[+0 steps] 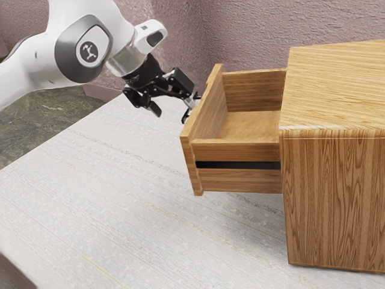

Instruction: Pull the drawer handle with one arm to open the drawer

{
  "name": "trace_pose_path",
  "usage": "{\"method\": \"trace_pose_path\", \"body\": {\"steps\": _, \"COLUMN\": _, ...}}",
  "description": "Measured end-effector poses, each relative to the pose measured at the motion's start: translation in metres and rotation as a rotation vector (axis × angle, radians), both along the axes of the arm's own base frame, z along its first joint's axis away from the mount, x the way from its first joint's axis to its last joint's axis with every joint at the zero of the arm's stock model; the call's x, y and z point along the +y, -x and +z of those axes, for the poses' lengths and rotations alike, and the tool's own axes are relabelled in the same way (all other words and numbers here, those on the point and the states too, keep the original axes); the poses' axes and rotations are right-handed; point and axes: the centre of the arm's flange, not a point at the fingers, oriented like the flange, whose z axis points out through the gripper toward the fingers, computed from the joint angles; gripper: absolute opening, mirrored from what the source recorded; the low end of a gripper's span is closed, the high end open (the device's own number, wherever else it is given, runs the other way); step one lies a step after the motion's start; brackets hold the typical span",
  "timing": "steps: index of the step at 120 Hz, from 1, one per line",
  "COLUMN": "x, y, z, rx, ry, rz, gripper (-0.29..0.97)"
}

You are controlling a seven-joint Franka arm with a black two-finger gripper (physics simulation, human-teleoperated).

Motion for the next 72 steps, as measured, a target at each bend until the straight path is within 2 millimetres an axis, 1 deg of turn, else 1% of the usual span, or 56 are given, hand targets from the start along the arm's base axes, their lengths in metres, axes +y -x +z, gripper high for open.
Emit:
{"method": "trace_pose_path", "body": {"steps": 16, "x": 0.016, "y": 0.009, "z": 0.003, "rx": 0.001, "ry": -0.009, "rz": 0.028, "gripper": 0.68}}
{"method": "trace_pose_path", "body": {"steps": 24, "x": 0.021, "y": 0.017, "z": 0.012, "rx": -0.008, "ry": -0.015, "rz": 0.038, "gripper": 0.68}}
{"method": "trace_pose_path", "body": {"steps": 33, "x": 0.024, "y": 0.038, "z": 0.041, "rx": -0.041, "ry": -0.024, "rz": 0.048, "gripper": 0.68}}
{"method": "trace_pose_path", "body": {"steps": 41, "x": 0.026, "y": 0.062, "z": 0.069, "rx": -0.066, "ry": -0.040, "rz": 0.053, "gripper": 0.68}}
{"method": "trace_pose_path", "body": {"steps": 48, "x": 0.022, "y": 0.082, "z": 0.093, "rx": -0.076, "ry": -0.050, "rz": 0.046, "gripper": 0.68}}
{"method": "trace_pose_path", "body": {"steps": 52, "x": 0.018, "y": 0.097, "z": 0.110, "rx": -0.072, "ry": -0.054, "rz": 0.039, "gripper": 0.68}}
{"method": "trace_pose_path", "body": {"steps": 56, "x": 0.009, "y": 0.110, "z": 0.130, "rx": -0.065, "ry": -0.074, "rz": 0.023, "gripper": 0.68}}
{"method": "trace_pose_path", "body": {"steps": 60, "x": -0.010, "y": 0.119, "z": 0.142, "rx": -0.045, "ry": -0.105, "rz": -0.011, "gripper": 0.68}}
{"method": "trace_pose_path", "body": {"steps": 65, "x": -0.039, "y": 0.125, "z": 0.147, "rx": -0.010, "ry": -0.135, "rz": -0.066, "gripper": 0.68}}
{"method": "trace_pose_path", "body": {"steps": 72, "x": -0.079, "y": 0.130, "z": 0.144, "rx": 0.042, "ry": -0.181, "rz": -0.140, "gripper": 0.68}}
